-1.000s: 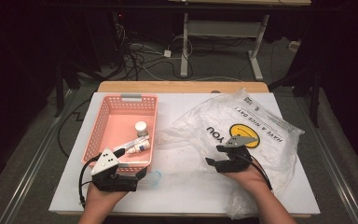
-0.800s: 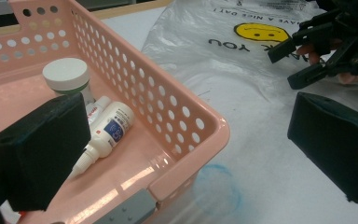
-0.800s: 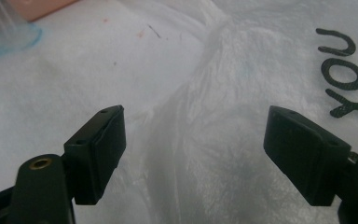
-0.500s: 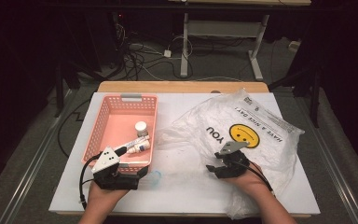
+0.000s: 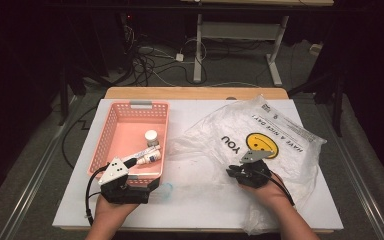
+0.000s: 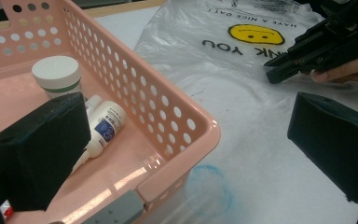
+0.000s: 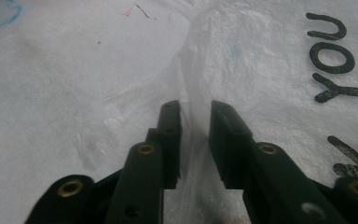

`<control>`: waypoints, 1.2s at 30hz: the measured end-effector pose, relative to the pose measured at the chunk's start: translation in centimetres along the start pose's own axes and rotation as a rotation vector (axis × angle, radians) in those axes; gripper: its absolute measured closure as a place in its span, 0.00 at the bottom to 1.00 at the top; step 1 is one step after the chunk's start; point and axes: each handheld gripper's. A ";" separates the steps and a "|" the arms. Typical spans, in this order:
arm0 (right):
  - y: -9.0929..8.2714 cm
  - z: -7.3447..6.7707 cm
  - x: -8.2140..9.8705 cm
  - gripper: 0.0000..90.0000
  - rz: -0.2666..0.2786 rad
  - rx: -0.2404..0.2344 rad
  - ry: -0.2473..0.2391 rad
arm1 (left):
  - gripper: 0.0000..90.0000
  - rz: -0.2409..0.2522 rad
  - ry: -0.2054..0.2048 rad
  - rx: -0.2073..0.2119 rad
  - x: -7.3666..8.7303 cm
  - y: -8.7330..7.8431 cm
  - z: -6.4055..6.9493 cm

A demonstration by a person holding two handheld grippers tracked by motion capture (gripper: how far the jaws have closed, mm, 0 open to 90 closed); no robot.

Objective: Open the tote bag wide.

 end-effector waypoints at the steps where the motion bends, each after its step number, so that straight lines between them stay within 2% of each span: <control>1: 0.0 0.0 0.0 0.91 0.002 0.005 0.000 | 0.00 -0.001 -0.001 0.001 0.0 0.0 0.0; 5: 0.0 0.1 0.1 0.99 0.021 0.011 0.014 | 0.00 -0.002 -0.004 0.007 0.0 0.1 0.1; 7: -0.2 0.0 0.1 1.00 0.035 0.010 0.014 | 0.00 -0.002 -0.006 0.007 0.0 0.1 0.0; 13: -0.8 -0.1 0.0 1.00 0.087 0.011 -0.003 | 0.00 0.007 -0.022 0.000 0.1 -0.1 -0.2; 17: -1.5 -0.1 -0.3 1.00 0.127 0.020 -0.017 | 0.00 0.003 -0.014 -0.008 0.2 -0.1 -0.4; 25: -2.4 0.0 -1.0 1.00 0.195 0.017 -0.001 | 0.00 0.002 -0.025 -0.018 0.2 -0.3 -0.9; 36: -3.3 0.0 -2.6 1.00 0.239 0.013 0.016 | 0.00 0.018 -0.041 -0.029 0.2 -0.8 -1.6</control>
Point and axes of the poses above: each handheld gripper's, and its own axes: y roughly forward along the jaws, x roughly out of its underside, z roughly to its right, and after that the axes turned 12 degrees about y, right-handed
